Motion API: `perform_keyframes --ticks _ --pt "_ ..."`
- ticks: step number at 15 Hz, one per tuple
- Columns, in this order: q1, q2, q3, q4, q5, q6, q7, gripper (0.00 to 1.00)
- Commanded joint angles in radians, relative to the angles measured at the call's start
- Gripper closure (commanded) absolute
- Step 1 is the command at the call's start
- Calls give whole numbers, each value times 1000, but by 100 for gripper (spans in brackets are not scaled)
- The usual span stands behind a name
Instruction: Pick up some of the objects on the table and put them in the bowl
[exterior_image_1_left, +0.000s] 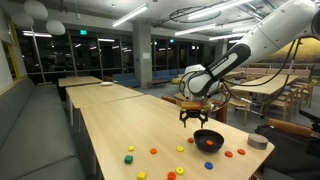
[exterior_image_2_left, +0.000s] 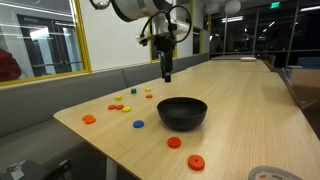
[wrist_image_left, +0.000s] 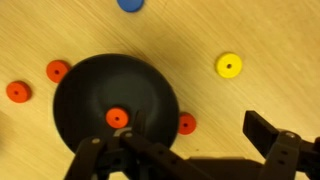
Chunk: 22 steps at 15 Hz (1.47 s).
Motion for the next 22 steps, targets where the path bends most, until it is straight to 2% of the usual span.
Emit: perform_keyframes --ticks 1,7,14,18,22 --pt "36 117 31 183 41 -33 -117 0" --pt "76 351 70 482 114 -124 -320 0" --pt "101 604 72 818 163 -288 -483 0" --pt "93 688 80 921 203 -341 -542 0" --pt "96 711 91 931 241 -329 -590 0"
